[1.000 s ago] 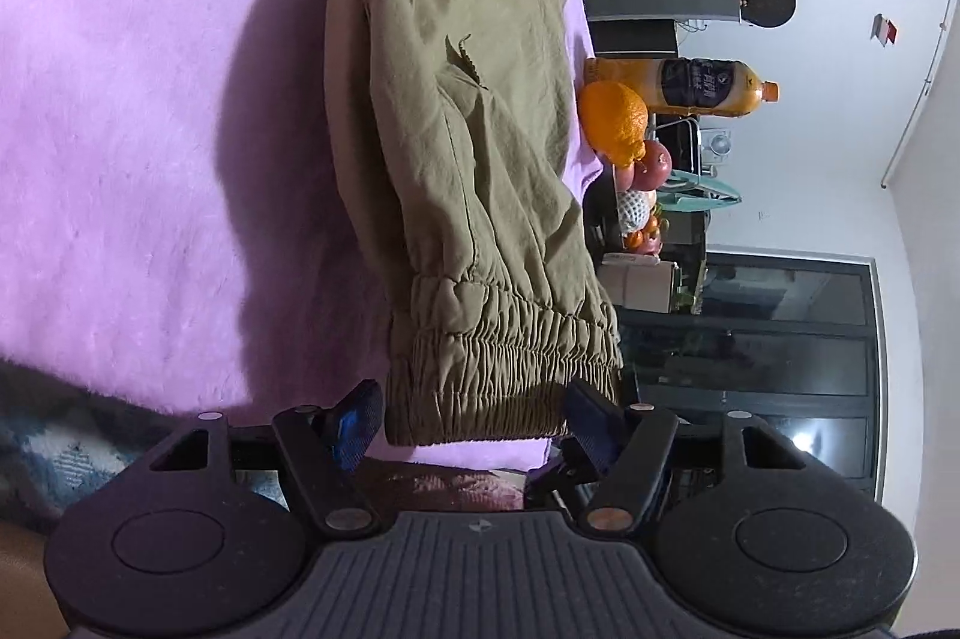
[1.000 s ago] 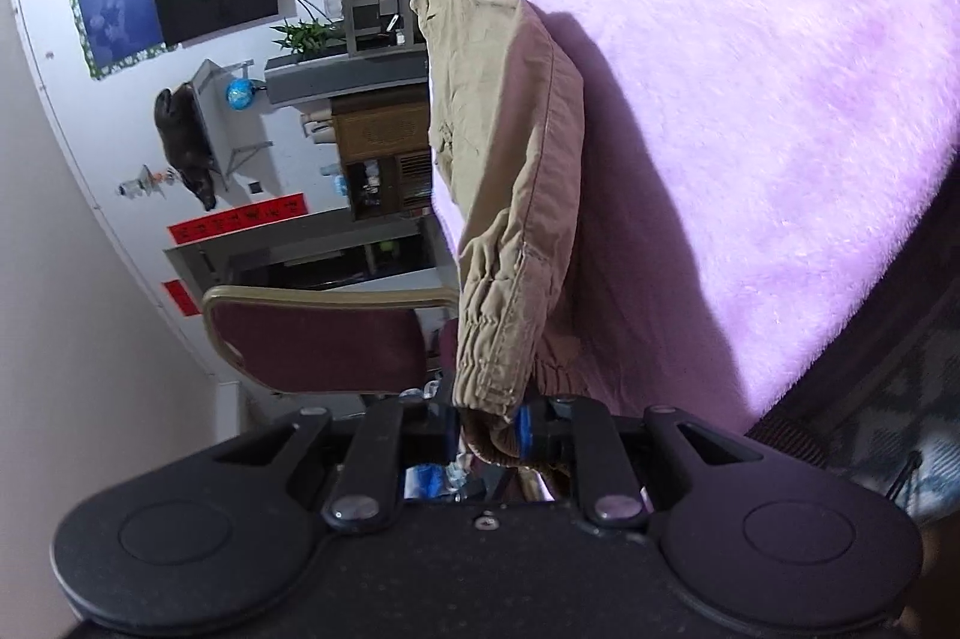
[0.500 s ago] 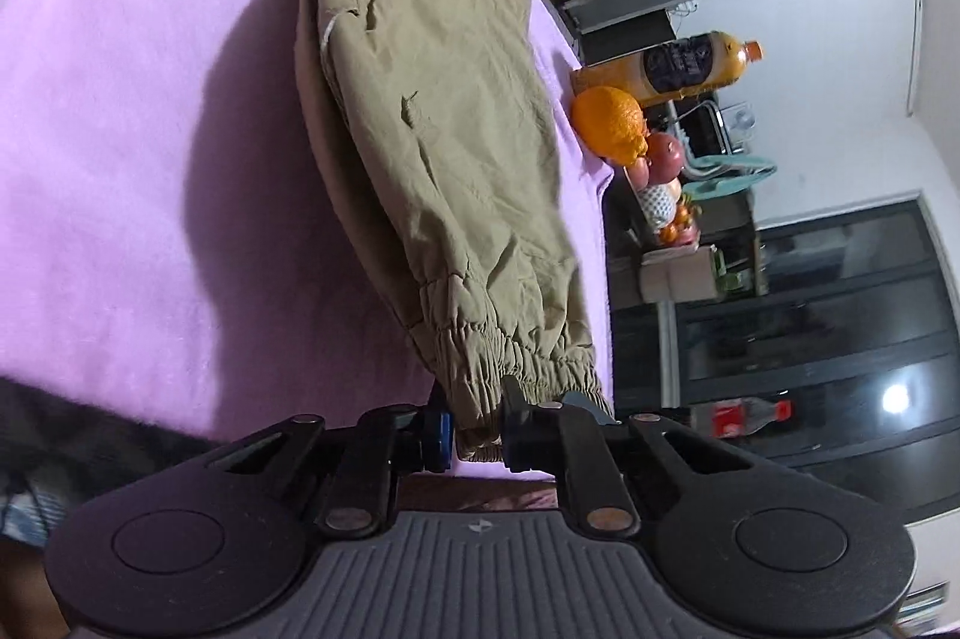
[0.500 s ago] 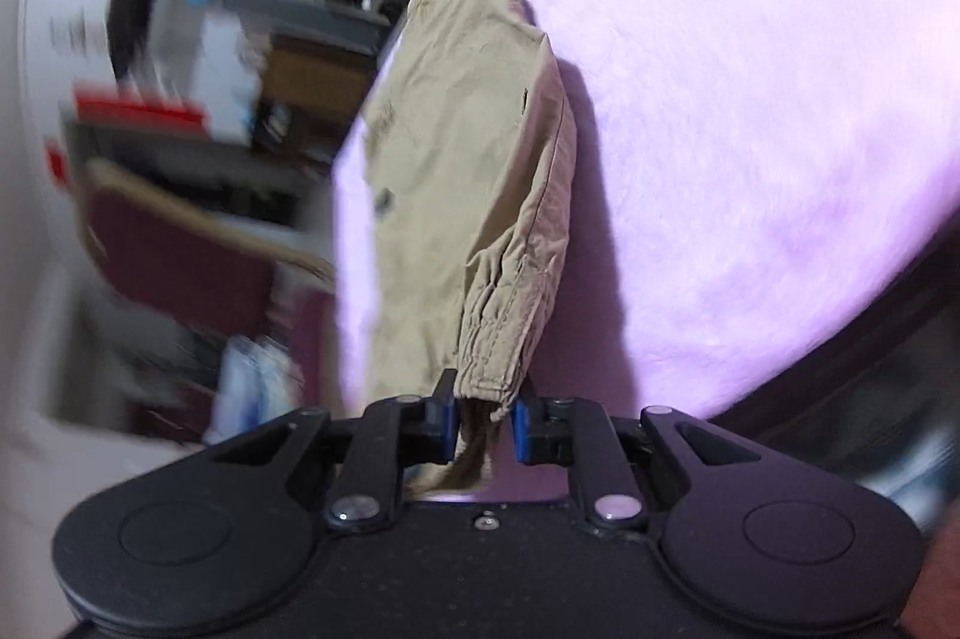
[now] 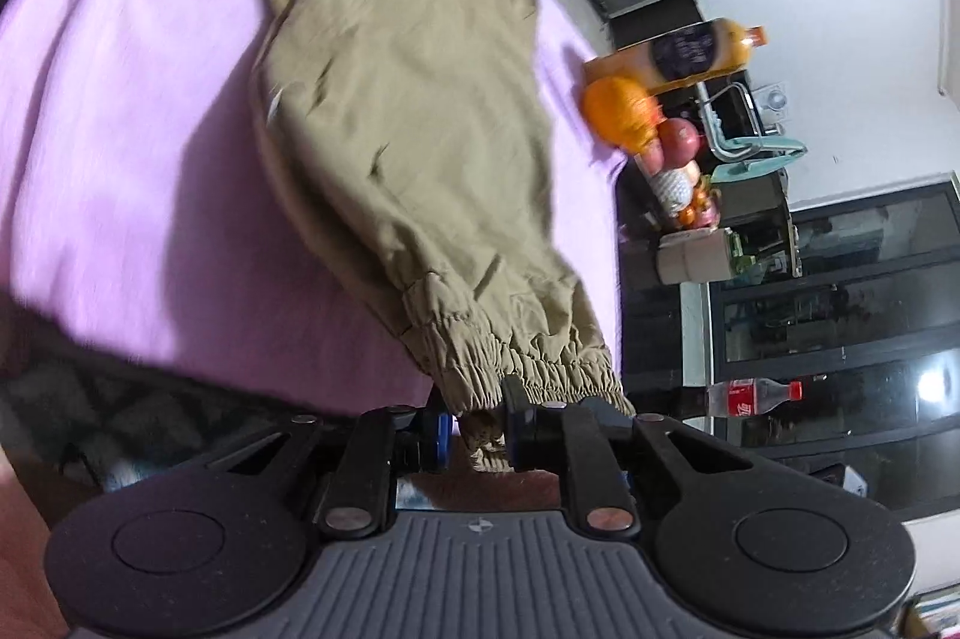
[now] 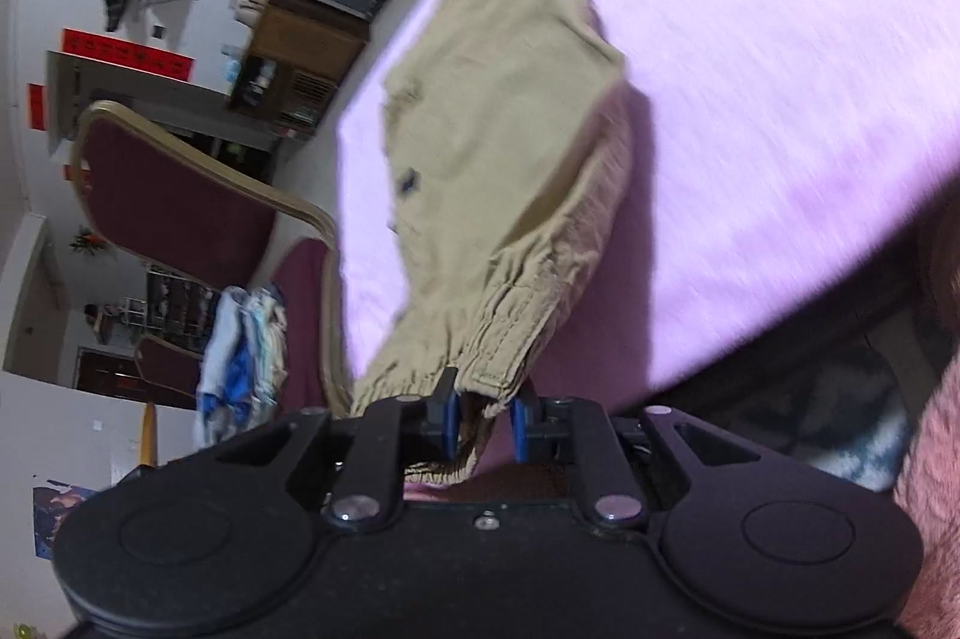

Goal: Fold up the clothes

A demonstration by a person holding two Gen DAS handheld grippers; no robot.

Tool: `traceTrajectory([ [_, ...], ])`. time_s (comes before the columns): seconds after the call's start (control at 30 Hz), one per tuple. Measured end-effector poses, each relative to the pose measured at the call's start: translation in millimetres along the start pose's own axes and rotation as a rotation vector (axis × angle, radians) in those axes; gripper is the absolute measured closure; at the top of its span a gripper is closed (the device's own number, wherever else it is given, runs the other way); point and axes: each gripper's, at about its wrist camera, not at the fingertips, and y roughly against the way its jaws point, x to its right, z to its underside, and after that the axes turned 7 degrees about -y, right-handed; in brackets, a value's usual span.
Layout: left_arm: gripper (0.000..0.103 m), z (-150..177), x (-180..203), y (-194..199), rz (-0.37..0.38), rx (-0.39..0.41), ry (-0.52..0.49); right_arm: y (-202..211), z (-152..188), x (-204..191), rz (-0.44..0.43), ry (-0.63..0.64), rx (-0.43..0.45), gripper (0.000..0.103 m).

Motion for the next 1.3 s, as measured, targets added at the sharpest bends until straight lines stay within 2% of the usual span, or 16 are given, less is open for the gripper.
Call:
traceTrajectory([
  [0.17, 0.079, -29.0, 30.3, 1.0, -0.093, 0.042, -0.129, -8.0, -19.9, -32.5, -0.003, 0.064, 0.038, 0.085],
  [0.3, 0.073, -52.7, 54.2, -7.3, -0.180, 0.079, -0.290, -21.3, -38.6, -53.0, -0.006, 0.094, 0.068, 0.084],
  [0.43, 0.069, -88.1, 69.1, -27.6, -0.257, 0.126, -0.467, -43.9, -72.2, -74.2, -0.002, 0.131, 0.117, 0.081],
  [0.5, 0.066, -105.9, 75.4, -34.2, -0.356, 0.174, -0.529, -57.9, -94.3, -83.4, 0.006, 0.161, 0.141, 0.060],
  [0.57, 0.065, -112.6, 82.6, -25.5, -0.418, 0.254, -0.606, -62.9, -112.1, -90.4, 0.012, 0.182, 0.165, 0.051],
  [0.67, 0.054, -110.7, 79.0, 1.5, -0.354, 0.374, -0.675, -55.8, -126.2, -100.3, -0.011, 0.267, 0.188, 0.037],
  [0.73, 0.053, -112.7, 65.1, 8.1, -0.345, 0.401, -0.660, -52.1, -134.6, -104.2, 0.010, 0.347, 0.213, 0.037],
  [0.83, 0.052, -120.6, 34.1, -6.4, -0.386, 0.371, -0.589, -54.5, -152.2, -94.5, 0.037, 0.380, 0.230, 0.036],
  [0.97, 0.057, -124.2, -0.1, -42.2, -0.488, 0.252, -0.505, -80.2, -172.5, -55.5, 0.032, 0.335, 0.188, 0.037],
  [1.03, 0.054, -127.3, -2.0, -58.7, -0.492, 0.201, -0.563, -103.7, -180.7, -38.7, 0.047, 0.311, 0.105, 0.045],
  [1.07, 0.052, -129.4, -0.1, -66.6, -0.494, 0.188, -0.607, -114.9, -185.0, -35.9, 0.065, 0.306, 0.064, 0.053],
  [1.2, 0.053, -147.8, -0.2, -96.5, -0.600, 0.170, -0.698, -147.6, -190.8, -42.9, 0.119, 0.432, 0.012, 0.053],
  [1.3, 0.053, -153.1, -4.2, -115.5, -0.602, 0.147, -0.752, -168.6, -188.8, -47.9, 0.142, 0.523, -0.025, 0.053],
])
